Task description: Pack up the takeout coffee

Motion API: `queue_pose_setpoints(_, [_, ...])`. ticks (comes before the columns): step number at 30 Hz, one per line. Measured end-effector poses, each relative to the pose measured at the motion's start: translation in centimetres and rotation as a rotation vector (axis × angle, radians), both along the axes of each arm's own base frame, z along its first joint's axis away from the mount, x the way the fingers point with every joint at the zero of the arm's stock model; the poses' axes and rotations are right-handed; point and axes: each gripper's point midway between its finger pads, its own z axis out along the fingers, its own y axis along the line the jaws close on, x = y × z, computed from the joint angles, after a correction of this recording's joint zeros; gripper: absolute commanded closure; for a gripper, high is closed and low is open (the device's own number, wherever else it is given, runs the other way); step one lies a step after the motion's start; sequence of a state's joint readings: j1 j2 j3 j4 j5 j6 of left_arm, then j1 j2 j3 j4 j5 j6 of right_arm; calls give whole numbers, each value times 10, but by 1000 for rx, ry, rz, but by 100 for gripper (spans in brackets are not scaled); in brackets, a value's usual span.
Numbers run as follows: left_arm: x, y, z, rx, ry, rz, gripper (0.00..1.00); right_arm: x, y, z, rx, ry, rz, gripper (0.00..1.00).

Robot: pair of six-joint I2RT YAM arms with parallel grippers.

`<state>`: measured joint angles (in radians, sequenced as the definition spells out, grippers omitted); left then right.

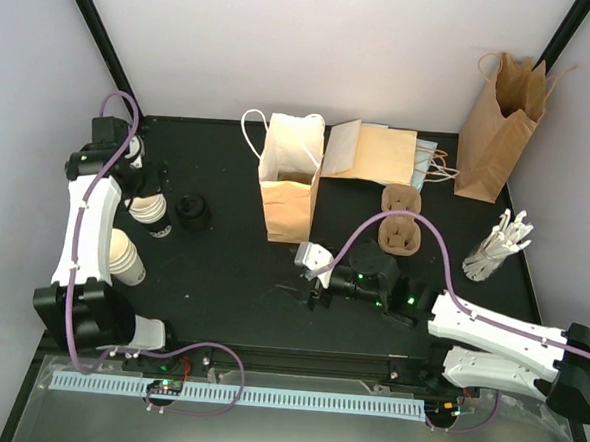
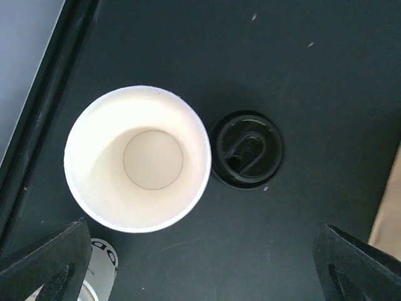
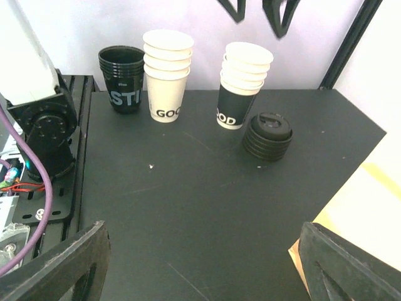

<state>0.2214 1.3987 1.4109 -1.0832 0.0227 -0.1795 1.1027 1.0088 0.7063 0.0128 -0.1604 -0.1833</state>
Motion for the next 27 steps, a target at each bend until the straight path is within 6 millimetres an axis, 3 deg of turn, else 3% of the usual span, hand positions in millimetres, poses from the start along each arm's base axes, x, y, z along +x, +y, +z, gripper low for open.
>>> queue_pose_setpoints(5, [-13,-14,32,-29,-113,-33,1,4,6,-23,-2,30,-8,15])
queue_pose_setpoints(10, [-38,-31,47,-69,-196,-64,1,8,15,-39,19,43,-11,15])
queue_pose_setpoints(20, [-102,-103,39,-316,-352,-264,4,20,37,-79,38,78,-12,15])
queue_pose_setpoints(27, [-133,-147,18,-478,-337,-401,9,29,48,-85,80,66,-7,15])
